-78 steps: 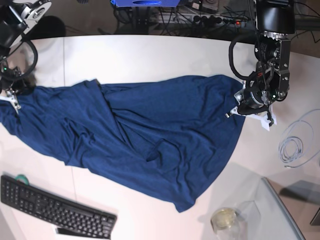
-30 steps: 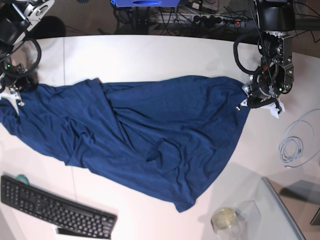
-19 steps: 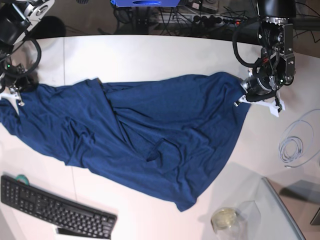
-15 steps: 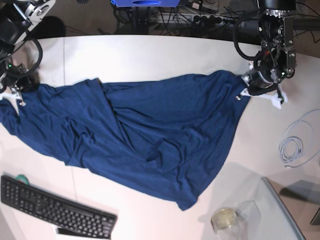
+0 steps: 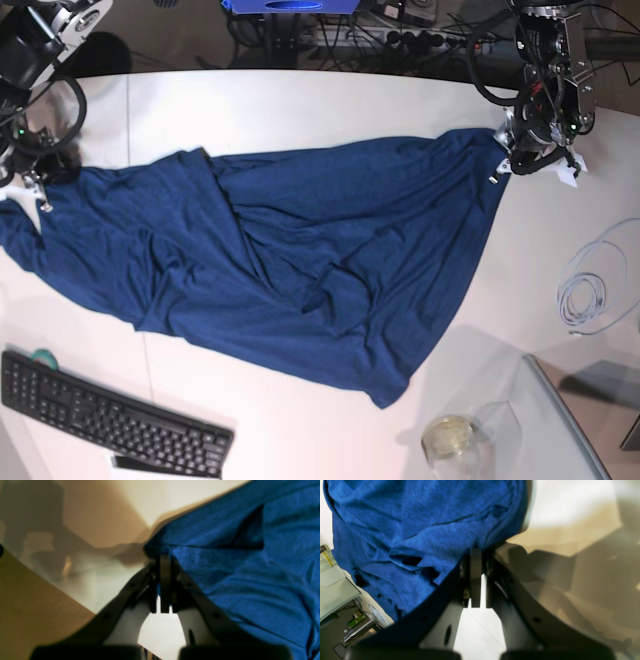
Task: Layout the t-shirt on the table in an organized manner, then fold the t-shirt properly
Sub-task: 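Regrasp the shirt edge with the left gripper near its corner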
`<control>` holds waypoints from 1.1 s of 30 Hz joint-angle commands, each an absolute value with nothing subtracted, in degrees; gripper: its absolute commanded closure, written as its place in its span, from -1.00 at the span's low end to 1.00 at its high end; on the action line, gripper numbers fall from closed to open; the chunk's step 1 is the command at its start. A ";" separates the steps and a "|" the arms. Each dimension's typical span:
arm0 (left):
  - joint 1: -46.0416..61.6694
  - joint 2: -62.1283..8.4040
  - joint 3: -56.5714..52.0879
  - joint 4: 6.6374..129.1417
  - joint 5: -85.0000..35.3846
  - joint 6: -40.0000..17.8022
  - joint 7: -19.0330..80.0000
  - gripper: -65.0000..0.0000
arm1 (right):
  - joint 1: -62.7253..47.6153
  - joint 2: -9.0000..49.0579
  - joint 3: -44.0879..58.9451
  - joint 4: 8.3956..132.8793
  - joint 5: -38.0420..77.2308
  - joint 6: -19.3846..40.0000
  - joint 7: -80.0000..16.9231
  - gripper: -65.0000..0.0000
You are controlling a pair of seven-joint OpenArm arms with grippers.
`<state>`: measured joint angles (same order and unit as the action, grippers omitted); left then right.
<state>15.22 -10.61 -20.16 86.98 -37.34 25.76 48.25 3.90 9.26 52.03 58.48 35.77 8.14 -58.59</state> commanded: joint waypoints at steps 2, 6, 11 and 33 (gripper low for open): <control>14.90 -10.68 -20.35 88.04 -37.49 25.80 47.69 1.00 | 4.53 10.15 52.18 59.21 36.26 8.48 -58.68 1.00; 16.04 -10.15 -20.53 89.98 -37.49 25.89 47.60 0.87 | 4.18 10.15 52.18 59.21 36.26 8.48 -58.68 1.00; 18.59 -8.13 -24.57 95.87 -37.49 25.89 47.60 0.36 | 4.09 10.15 52.18 59.21 36.26 8.48 -58.68 1.00; 14.20 -2.24 -33.19 83.82 -37.14 10.77 47.52 0.20 | 3.74 10.15 52.18 59.21 36.26 8.48 -58.68 1.00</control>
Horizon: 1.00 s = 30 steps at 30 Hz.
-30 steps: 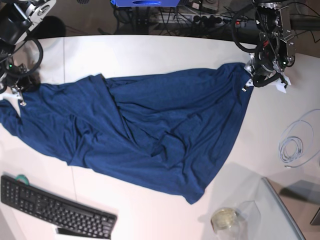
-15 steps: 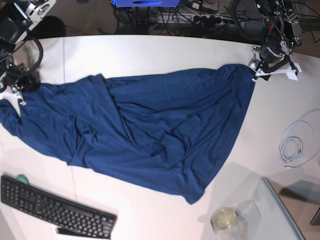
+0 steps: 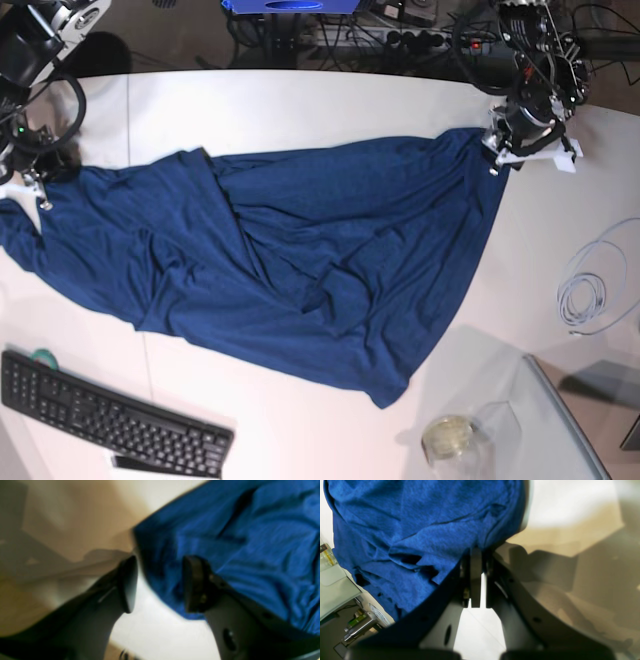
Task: Layout the t-shirt on the table in an organized manner, then fold the t-shirt properly
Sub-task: 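Regrasp the shirt edge with the left gripper near its corner, then lift the shirt with both grippers and swing it flat across the table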
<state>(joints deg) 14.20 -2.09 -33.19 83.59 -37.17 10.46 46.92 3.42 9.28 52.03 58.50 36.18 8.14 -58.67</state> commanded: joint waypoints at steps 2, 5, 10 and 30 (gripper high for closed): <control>12.79 -2.24 -32.66 81.98 -37.05 10.68 47.52 0.23 | 3.74 10.15 52.18 59.21 36.26 8.48 -58.68 1.00; 12.00 -2.51 -28.18 80.75 -37.05 10.68 47.52 0.41 | 3.03 10.15 52.18 59.47 36.26 8.48 -58.68 1.00; 12.62 -3.38 -25.71 84.62 -37.05 10.68 47.60 1.00 | -0.13 10.24 49.01 64.92 36.26 8.48 -59.56 1.00; 4.09 -10.24 -28.44 111.34 -37.05 10.86 47.96 1.00 | -4.35 17.63 39.34 104.13 36.26 8.48 -59.56 1.00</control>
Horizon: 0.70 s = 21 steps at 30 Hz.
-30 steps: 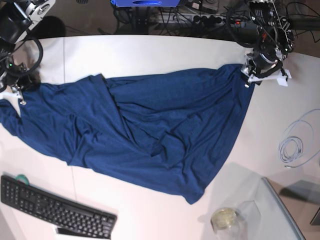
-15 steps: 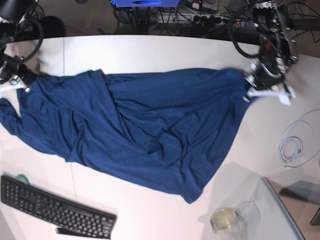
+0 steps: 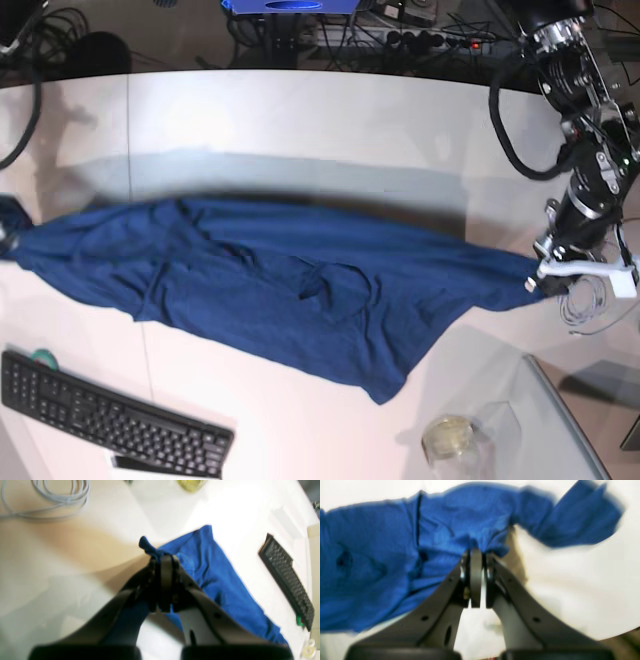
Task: Layout the t-shirt on the table in an organized manner, then fold the t-shirt properly
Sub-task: 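Lift the shirt with both grippers and swing it flat across the table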
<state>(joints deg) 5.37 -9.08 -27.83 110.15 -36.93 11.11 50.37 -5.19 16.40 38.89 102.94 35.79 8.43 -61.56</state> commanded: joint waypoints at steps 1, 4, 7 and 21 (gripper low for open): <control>2.77 -10.59 -28.44 111.25 -37.05 10.86 47.96 1.00 | -3.38 18.86 39.25 104.13 36.26 8.48 -59.56 1.00; -0.92 -11.74 -27.74 111.08 -36.97 10.86 47.96 1.00 | 0.04 22.55 39.16 102.64 36.26 8.48 -61.85 1.00; -6.11 -12.35 -26.07 106.59 -36.79 10.86 47.96 1.00 | 7.78 25.54 39.08 97.19 36.26 8.48 -66.59 1.00; -37.14 -12.62 -10.42 76.09 -30.11 10.86 47.43 1.00 | 41.80 37.41 13.67 56.84 36.26 8.48 -51.91 1.00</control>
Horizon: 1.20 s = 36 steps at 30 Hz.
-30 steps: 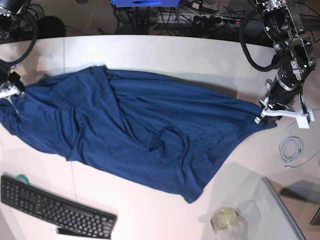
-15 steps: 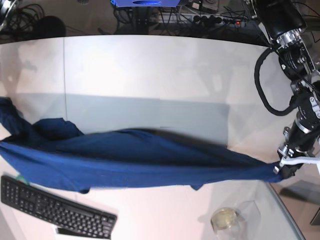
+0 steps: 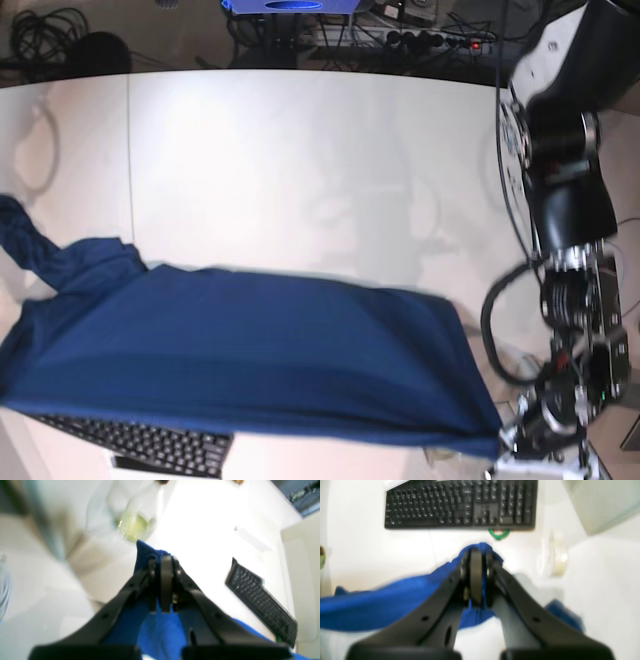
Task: Layout the t-shirt on the table in an organized manner, then fold the t-shirt properly
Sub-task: 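Lift the shirt with both grippers and swing it flat across the table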
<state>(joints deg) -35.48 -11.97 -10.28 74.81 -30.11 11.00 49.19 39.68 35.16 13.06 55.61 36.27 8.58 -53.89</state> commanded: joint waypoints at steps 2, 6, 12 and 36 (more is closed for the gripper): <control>-42.59 -12.62 -9.10 70.55 -30.11 10.86 46.81 1.00 | 46.81 38.99 9.80 54.37 36.26 8.57 -49.45 1.00; -50.33 -12.70 -7.52 65.01 -30.11 10.86 41.27 1.00 | 56.92 42.07 3.03 54.02 36.26 8.66 -49.01 1.00; -54.55 -13.14 -8.13 65.45 -30.37 10.86 41.36 1.00 | 66.07 44.97 -5.23 54.02 36.26 12.88 -52.62 1.00; 5.05 -13.93 -13.58 91.91 -30.46 10.77 42.95 1.00 | -4.35 23.69 33.27 80.66 36.26 12.97 -57.10 1.00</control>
